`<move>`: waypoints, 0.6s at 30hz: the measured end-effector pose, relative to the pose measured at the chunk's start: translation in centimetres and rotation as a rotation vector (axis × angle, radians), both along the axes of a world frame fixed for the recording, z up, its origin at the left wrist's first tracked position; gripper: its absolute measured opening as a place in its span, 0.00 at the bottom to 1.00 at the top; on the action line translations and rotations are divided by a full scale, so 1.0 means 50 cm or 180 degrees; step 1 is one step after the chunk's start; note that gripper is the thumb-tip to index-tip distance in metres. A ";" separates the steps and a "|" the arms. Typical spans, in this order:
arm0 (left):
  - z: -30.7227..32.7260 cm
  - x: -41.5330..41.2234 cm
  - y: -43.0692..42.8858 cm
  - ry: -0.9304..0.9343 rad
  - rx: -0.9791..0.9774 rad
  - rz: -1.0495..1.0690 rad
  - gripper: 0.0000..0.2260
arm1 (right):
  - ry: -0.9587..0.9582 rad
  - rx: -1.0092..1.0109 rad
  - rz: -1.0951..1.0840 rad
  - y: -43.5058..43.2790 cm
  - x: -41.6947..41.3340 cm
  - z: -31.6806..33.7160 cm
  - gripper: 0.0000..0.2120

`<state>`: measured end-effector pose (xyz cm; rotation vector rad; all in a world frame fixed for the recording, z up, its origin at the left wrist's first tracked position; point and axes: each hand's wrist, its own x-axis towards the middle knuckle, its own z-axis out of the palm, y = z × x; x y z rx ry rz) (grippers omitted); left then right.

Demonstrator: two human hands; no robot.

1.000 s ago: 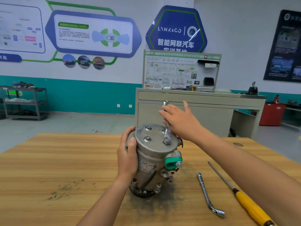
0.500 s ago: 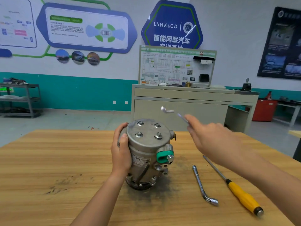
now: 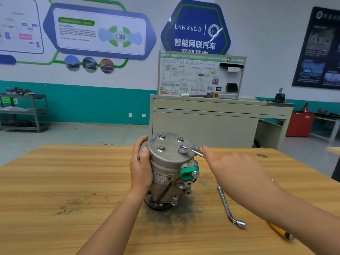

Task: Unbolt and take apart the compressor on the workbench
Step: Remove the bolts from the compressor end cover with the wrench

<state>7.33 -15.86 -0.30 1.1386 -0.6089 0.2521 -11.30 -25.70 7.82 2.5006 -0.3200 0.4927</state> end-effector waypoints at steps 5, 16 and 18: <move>0.001 0.006 0.002 -0.0050 0.0062 -0.0093 0.13 | -0.0888 -0.0368 0.0669 -0.087 -0.011 -0.029 0.26; 0.018 0.039 -0.015 -0.0077 0.0271 -0.0402 0.20 | -0.1003 -0.0765 0.1637 -0.131 0.255 0.069 0.13; 0.015 0.040 -0.015 -0.0044 0.0265 -0.0420 0.16 | -0.1174 -0.0728 0.1502 -0.135 0.247 0.064 0.09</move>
